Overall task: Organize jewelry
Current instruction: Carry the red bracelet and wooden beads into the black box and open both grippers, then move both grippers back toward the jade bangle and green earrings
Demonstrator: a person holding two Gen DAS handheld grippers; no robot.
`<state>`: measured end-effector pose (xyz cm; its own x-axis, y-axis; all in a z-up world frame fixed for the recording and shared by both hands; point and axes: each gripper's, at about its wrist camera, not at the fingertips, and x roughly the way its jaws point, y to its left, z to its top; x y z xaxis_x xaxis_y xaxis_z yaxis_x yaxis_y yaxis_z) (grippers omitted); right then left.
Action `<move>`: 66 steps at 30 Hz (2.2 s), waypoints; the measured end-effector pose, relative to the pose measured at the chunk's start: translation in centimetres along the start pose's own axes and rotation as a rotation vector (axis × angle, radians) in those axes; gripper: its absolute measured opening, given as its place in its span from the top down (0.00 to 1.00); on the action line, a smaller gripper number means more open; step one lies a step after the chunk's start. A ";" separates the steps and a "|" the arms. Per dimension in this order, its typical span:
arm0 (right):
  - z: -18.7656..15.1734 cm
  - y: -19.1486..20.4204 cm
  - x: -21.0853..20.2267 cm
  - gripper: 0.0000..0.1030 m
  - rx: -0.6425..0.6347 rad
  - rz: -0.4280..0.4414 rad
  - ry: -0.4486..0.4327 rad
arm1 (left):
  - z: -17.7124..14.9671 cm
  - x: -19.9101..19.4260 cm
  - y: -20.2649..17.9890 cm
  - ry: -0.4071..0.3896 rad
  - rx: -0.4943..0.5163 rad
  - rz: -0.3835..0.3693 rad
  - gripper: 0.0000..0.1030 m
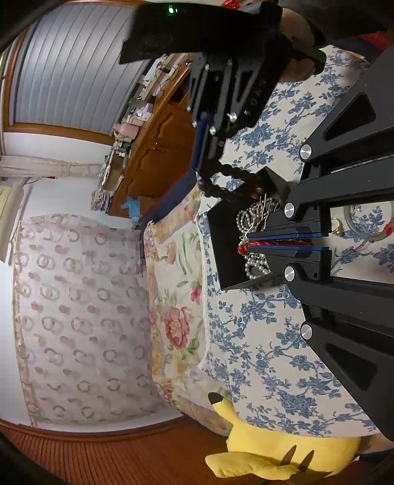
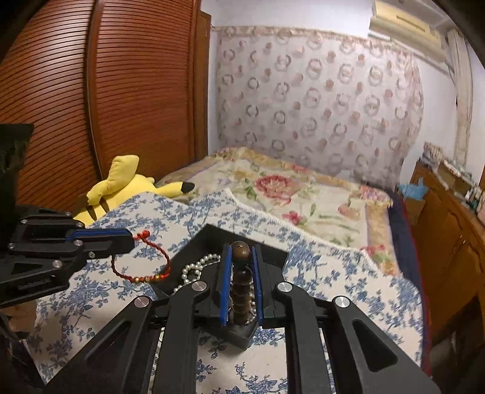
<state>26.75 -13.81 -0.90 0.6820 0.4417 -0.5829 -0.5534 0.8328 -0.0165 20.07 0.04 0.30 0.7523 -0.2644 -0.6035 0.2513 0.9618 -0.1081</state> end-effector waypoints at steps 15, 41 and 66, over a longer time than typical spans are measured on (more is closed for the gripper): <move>-1.1 -0.2 1.4 0.85 0.038 0.017 0.033 | 1.9 2.9 0.3 0.013 -0.005 0.016 0.98; -6.3 0.4 -2.3 0.82 0.047 0.060 0.024 | 0.4 4.9 0.4 0.016 -0.001 0.073 0.26; -12.5 1.9 -3.6 0.35 0.079 0.056 0.130 | -10.6 0.2 -0.8 0.150 0.089 0.018 0.07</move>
<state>17.28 -18.03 -8.99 0.5805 0.4457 -0.6814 -0.5461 0.8339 0.0803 13.56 -0.06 -8.11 0.6592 -0.2271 -0.7169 0.2967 0.9545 -0.0296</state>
